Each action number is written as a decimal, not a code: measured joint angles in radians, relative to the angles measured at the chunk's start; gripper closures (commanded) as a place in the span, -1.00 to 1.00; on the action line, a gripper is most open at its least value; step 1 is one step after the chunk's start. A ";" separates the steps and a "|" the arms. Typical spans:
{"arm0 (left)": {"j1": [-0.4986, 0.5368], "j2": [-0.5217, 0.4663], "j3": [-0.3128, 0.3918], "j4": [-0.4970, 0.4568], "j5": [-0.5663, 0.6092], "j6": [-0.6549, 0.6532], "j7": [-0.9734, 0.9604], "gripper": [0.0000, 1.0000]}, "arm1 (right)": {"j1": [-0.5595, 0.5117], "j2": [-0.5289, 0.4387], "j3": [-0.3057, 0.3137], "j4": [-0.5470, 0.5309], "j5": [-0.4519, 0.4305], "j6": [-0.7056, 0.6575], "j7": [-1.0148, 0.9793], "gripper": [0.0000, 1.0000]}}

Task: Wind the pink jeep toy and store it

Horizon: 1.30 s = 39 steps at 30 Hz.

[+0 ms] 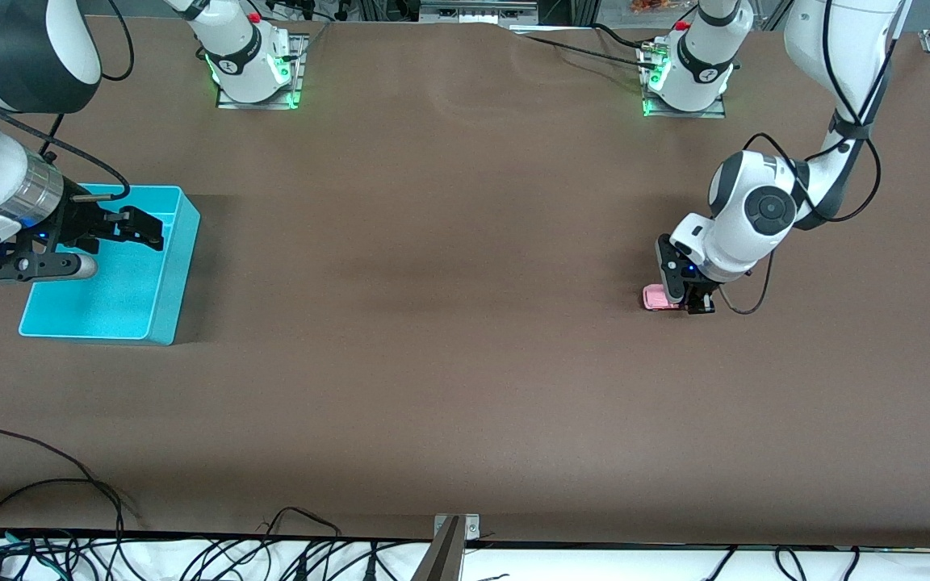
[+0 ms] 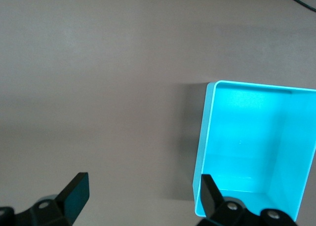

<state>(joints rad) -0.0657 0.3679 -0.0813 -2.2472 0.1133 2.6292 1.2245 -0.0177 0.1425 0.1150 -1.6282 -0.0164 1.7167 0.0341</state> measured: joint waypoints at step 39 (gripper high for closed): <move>0.092 0.019 0.142 0.013 0.068 0.005 0.158 1.00 | 0.000 0.001 0.000 0.000 0.000 0.000 0.000 -1.00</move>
<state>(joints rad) 0.0268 0.3872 0.0610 -2.2342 0.1814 2.6342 1.3826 -0.0178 0.1434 0.1149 -1.6283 -0.0164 1.7167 0.0341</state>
